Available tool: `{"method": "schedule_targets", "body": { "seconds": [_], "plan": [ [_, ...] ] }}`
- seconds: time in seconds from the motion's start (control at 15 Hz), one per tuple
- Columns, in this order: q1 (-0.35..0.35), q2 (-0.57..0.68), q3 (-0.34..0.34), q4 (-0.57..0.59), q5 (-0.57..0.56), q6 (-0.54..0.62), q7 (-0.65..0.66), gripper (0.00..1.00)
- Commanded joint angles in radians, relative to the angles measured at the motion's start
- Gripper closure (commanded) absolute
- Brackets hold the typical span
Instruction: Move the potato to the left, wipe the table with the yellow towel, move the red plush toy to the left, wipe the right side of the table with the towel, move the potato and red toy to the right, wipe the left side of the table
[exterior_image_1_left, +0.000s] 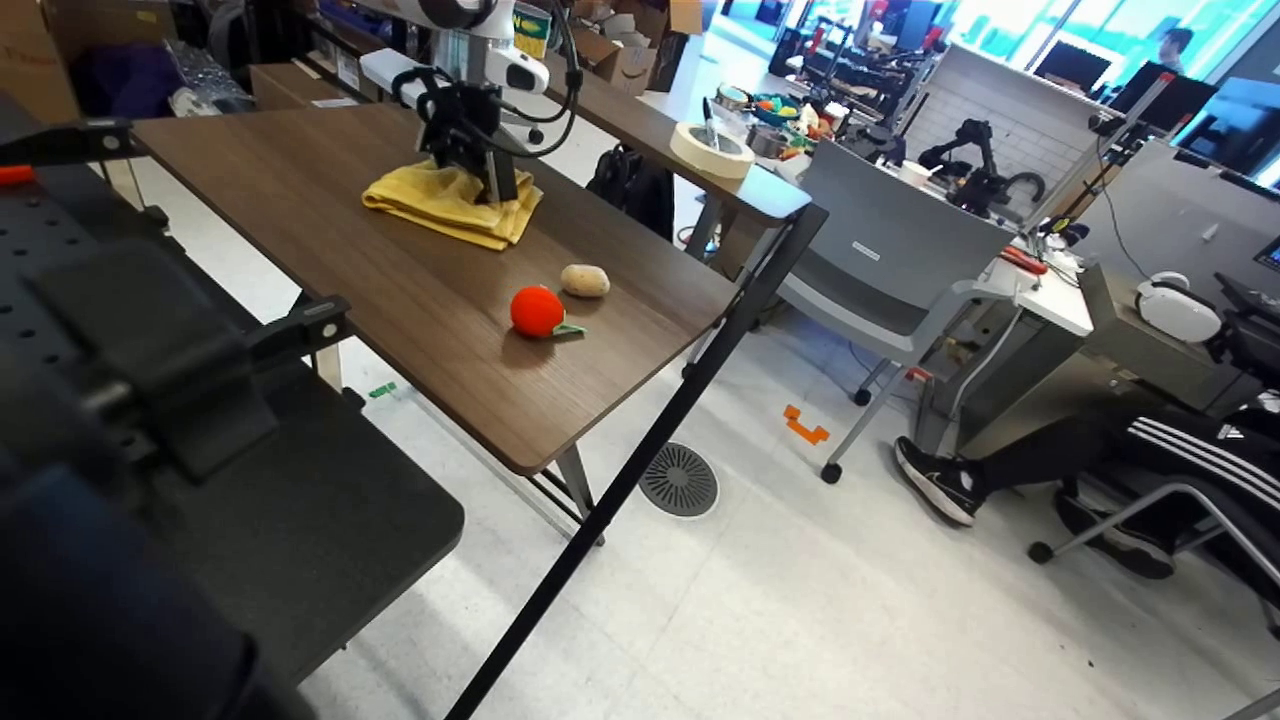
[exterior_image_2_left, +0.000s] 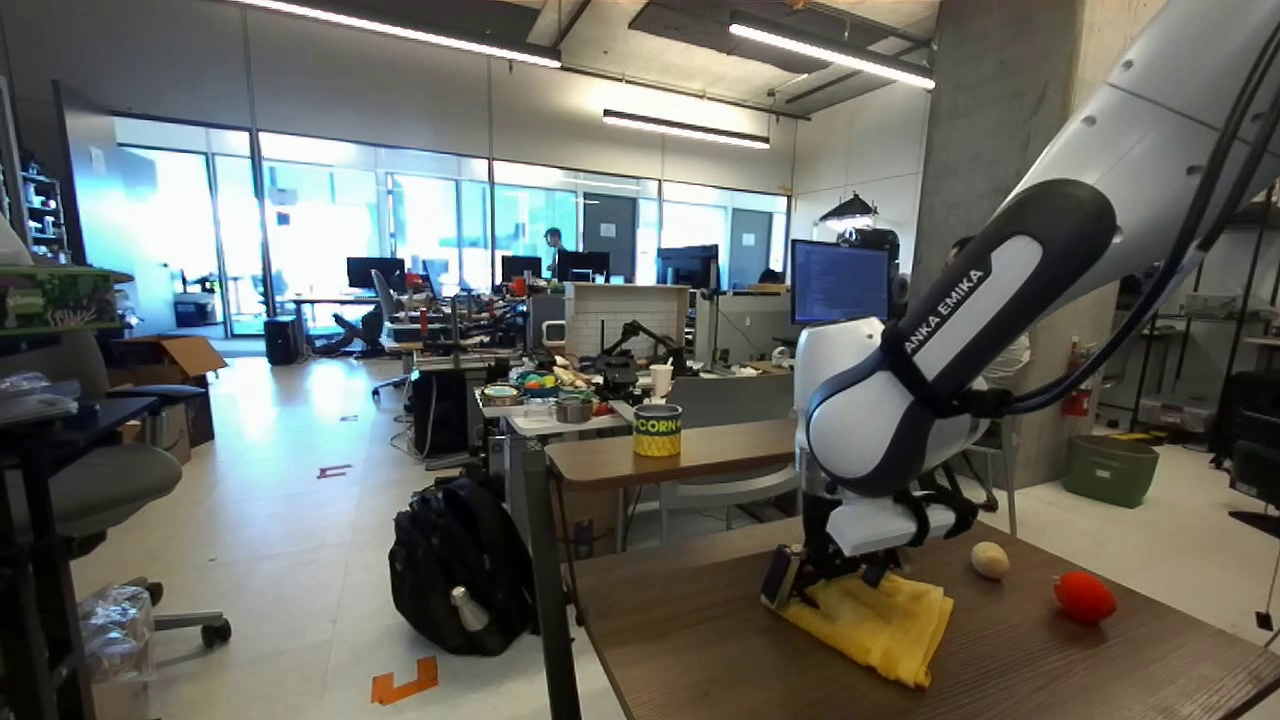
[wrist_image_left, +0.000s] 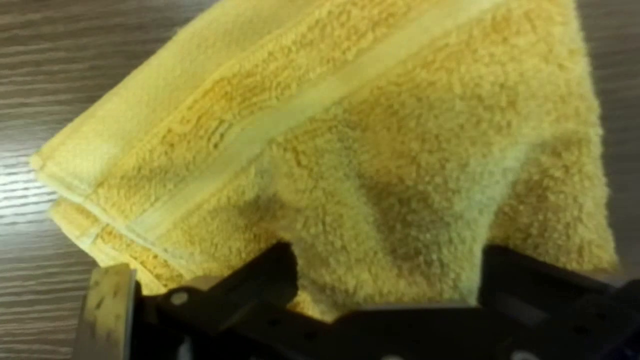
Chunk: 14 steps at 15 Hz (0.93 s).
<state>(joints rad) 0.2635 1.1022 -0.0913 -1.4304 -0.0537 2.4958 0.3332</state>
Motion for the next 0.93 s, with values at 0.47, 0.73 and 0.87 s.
{"method": "schedule_targets", "body": {
  "seconds": [0.47,0.73,0.87],
  "plan": [
    [0.195,-0.016,0.010,-0.047,-0.098,0.119,0.013,0.00],
    [0.168,0.000,0.004,-0.030,-0.078,0.101,0.028,0.00],
    [0.132,0.034,-0.035,0.006,-0.050,0.140,0.090,0.00]
  ]
}}
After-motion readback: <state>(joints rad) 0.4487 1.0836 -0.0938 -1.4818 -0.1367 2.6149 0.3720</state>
